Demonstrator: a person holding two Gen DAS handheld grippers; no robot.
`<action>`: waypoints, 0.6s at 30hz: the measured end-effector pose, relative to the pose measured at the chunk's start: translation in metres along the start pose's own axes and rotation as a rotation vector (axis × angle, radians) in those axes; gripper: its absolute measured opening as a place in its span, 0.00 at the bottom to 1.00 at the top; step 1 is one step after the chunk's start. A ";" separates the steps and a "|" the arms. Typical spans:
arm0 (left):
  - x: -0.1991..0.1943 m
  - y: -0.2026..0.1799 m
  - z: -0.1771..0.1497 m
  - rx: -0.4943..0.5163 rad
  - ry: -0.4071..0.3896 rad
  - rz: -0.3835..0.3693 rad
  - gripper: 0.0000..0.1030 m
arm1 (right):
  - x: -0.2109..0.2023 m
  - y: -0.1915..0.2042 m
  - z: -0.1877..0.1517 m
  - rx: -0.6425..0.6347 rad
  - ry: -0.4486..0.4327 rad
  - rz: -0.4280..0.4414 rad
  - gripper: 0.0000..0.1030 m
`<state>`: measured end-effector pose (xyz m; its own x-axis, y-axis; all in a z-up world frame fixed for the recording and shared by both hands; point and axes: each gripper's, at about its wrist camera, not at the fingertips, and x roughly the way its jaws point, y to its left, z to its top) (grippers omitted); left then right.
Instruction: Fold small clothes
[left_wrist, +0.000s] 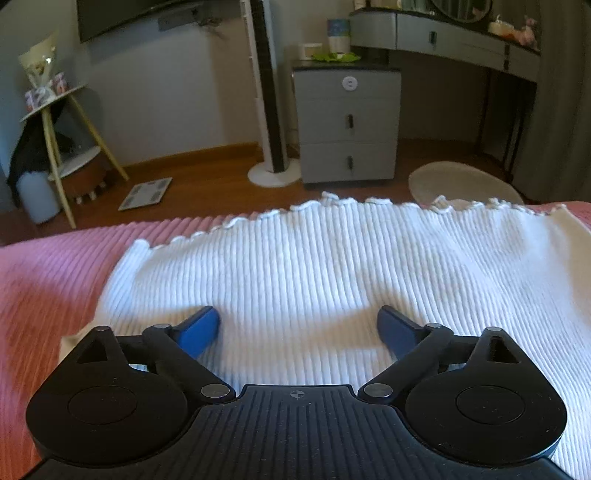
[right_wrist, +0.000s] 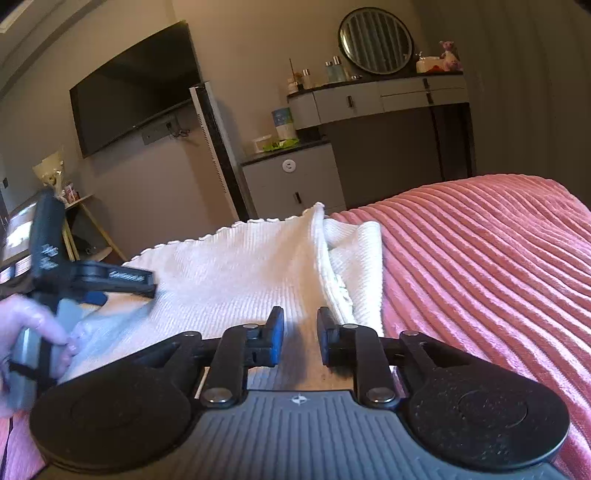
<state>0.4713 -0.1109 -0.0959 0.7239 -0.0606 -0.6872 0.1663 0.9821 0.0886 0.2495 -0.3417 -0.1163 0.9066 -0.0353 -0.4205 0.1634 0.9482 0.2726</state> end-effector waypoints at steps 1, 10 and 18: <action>0.003 -0.001 0.002 0.004 0.005 0.004 0.98 | 0.000 -0.001 0.000 0.007 -0.001 0.006 0.20; -0.036 -0.025 0.008 -0.027 -0.040 -0.097 0.86 | -0.011 0.001 0.001 0.050 -0.053 0.014 0.26; -0.013 -0.089 0.001 0.088 0.007 -0.120 0.93 | -0.018 -0.005 0.008 0.078 -0.078 0.007 0.28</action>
<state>0.4477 -0.1977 -0.0946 0.6907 -0.1748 -0.7018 0.3093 0.9485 0.0681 0.2354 -0.3485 -0.1037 0.9347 -0.0558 -0.3509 0.1840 0.9209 0.3436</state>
